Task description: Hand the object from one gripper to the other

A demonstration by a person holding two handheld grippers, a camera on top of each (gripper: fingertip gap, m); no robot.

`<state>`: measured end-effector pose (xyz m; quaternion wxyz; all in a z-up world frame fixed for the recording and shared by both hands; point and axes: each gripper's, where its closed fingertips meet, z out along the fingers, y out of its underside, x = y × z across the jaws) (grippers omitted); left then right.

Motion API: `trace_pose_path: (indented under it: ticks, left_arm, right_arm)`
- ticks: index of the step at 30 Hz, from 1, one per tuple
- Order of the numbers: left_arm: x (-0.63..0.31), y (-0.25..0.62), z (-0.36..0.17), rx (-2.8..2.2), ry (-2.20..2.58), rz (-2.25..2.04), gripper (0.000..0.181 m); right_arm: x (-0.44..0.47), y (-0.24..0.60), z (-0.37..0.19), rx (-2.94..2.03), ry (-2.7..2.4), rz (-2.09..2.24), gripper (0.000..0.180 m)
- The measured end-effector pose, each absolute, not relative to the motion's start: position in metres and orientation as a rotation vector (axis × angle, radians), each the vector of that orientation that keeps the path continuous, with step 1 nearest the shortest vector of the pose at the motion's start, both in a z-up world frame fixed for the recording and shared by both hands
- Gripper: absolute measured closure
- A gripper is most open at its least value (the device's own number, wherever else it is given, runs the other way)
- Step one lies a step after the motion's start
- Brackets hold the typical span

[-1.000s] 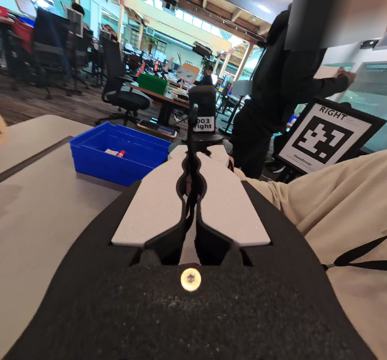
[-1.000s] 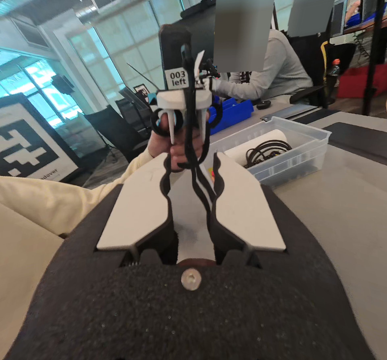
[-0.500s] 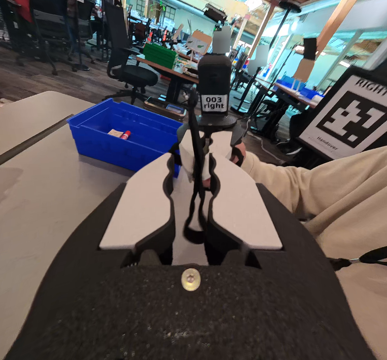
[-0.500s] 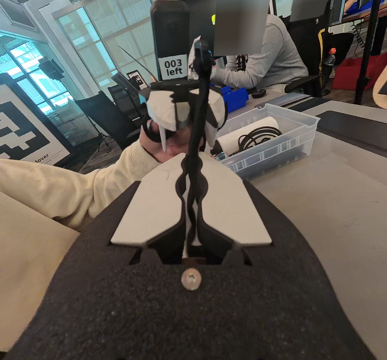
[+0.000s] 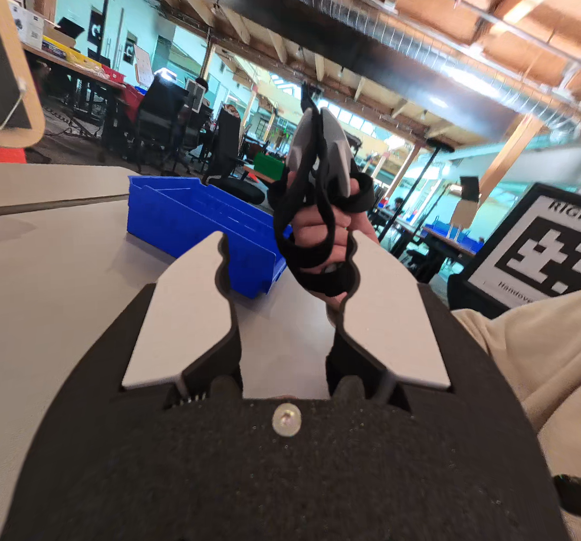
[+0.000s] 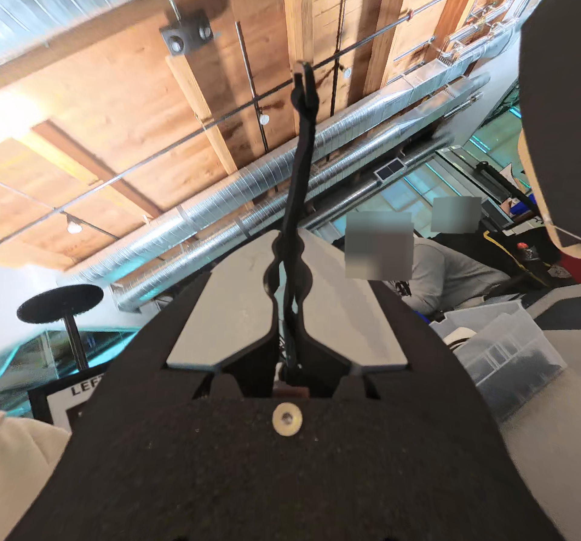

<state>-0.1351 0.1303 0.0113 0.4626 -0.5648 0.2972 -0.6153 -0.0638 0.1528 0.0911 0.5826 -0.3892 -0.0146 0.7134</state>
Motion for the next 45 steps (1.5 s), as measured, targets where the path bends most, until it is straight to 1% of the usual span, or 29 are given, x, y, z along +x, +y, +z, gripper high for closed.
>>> trace_pose_path:
  ticks: [2,4,7,8,9,10,11,12,13,18,19,22,25,27,29,31,34,37,43,45]
  left_arm:
    - [-0.133,0.133,0.007,-1.397,0.684,-1.540,0.105]
    - [-0.130,0.131,0.010,-1.375,0.668,-1.584,0.106]
    - [-0.132,0.132,0.013,-1.353,0.632,-1.608,0.115]
    - [-0.132,0.132,0.012,-1.357,0.633,-1.610,0.120]
    - [-0.132,0.132,0.009,-1.361,0.641,-1.607,0.135]
    - [-0.133,0.131,0.007,-1.356,0.659,-1.610,0.155]
    - [-0.133,0.130,0.006,-1.351,0.669,-1.616,0.158]
    - [-0.133,0.130,0.004,-1.357,0.676,-1.617,0.170]
    - [-0.134,0.130,0.004,-1.355,0.680,-1.620,0.176]
    - [-0.144,0.130,0.010,-1.357,0.759,-1.592,0.176]
    - [-0.148,0.132,0.011,-1.377,0.779,-1.575,0.176]
    - [-0.164,0.141,0.014,-1.478,0.870,-1.502,0.176]
    - [-0.185,0.153,0.005,-1.655,1.010,-1.287,0.176]
    - [-0.199,0.158,-0.006,-1.752,1.124,-1.053,0.176]
    - [-0.206,0.153,-0.016,-1.813,1.259,-0.898,0.176]
    - [-0.204,0.141,-0.022,-1.830,1.377,-0.813,0.176]
    - [-0.196,0.121,-0.031,-1.827,1.534,-0.752,0.176]
    - [-0.188,0.105,-0.042,-1.820,1.644,-0.720,0.176]
    - [-0.173,0.085,-0.050,-1.770,1.743,-0.758,0.176]
    - [-0.169,0.081,-0.052,-1.760,1.762,-0.762,0.176]
  right_arm:
    - [-0.066,0.152,0.090,-0.892,-0.016,1.702,0.175]
    - [-0.069,0.153,0.089,-0.889,-0.003,1.704,0.175]
    - [-0.075,0.153,0.088,-0.890,-0.012,1.718,0.175]
    - [-0.075,0.153,0.087,-0.885,-0.006,1.720,0.175]
    - [-0.076,0.154,0.086,-0.886,-0.003,1.729,0.175]
    - [-0.076,0.154,0.085,-0.885,0.002,1.737,0.175]
    - [-0.076,0.155,0.083,-0.884,0.012,1.736,0.175]
    - [-0.077,0.156,0.082,-0.891,0.014,1.738,0.175]
    - [-0.080,0.156,0.079,-0.911,0.005,1.738,0.175]
    - [-0.082,0.160,0.070,-1.035,-0.100,1.613,0.172]
    - [-0.081,0.163,0.067,-1.091,-0.138,1.559,0.168]
    - [-0.073,0.173,0.048,-1.333,-0.292,1.349,0.138]
    - [-0.040,0.185,0.025,-1.589,-0.450,0.964,0.131]
    - [-0.014,0.184,0.030,-1.599,-0.537,0.717,0.125]
    - [-0.012,0.173,0.036,-1.617,-0.628,0.627,0.126]
    - [-0.037,0.153,0.031,-1.656,-0.788,0.684,0.130]
    - [-0.087,0.120,0.003,-1.708,-1.099,0.714,0.134]
    - [-0.116,0.103,-0.024,-1.725,-1.313,0.640,0.130]
    - [-0.138,0.084,-0.049,-1.761,-1.480,0.610,0.126]
    - [-0.144,0.081,-0.053,-1.775,-1.492,0.631,0.129]
